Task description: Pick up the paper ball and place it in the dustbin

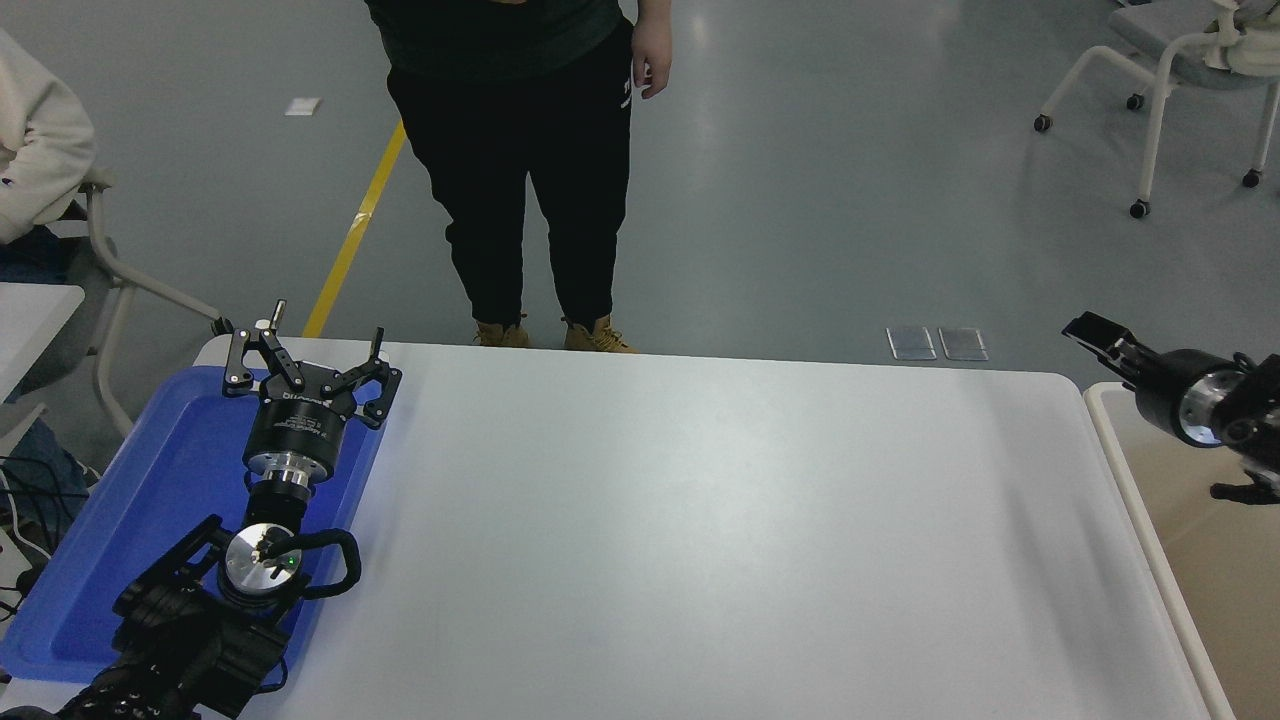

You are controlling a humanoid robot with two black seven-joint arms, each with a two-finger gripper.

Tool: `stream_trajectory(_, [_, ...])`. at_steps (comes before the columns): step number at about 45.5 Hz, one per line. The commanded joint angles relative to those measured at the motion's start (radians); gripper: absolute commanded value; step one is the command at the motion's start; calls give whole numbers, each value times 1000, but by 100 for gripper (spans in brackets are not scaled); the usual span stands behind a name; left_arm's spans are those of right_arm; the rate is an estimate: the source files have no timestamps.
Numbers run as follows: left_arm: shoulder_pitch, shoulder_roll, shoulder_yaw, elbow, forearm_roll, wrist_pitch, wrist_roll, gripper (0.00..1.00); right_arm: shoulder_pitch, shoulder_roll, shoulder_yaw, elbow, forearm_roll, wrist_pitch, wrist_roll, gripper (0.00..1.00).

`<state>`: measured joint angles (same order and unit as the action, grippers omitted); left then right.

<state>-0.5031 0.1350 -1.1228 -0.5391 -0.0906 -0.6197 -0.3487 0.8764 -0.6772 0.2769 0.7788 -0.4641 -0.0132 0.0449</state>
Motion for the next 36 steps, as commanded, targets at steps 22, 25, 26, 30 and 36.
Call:
stream_trajectory(22, [0, 0, 0, -1, 0, 0, 0, 100, -120, 91, 327, -15, 579, 59, 20, 100])
stream_trajectory(25, [0, 0, 1, -1, 0, 0, 0, 100, -143, 108, 361, -16, 579, 59, 26, 100])
stream_trajectory(26, [0, 0, 0, -1, 0, 0, 0, 100, -149, 119, 375, -18, 579, 61, 29, 100])
stream_trajectory(30, [0, 0, 0, -1, 0, 0, 0, 100, -161, 151, 419, -21, 579, 64, 32, 100])
stream_trajectory(36, [0, 0, 1, -1, 0, 0, 0, 100, -174, 188, 455, -23, 579, 76, 32, 100])
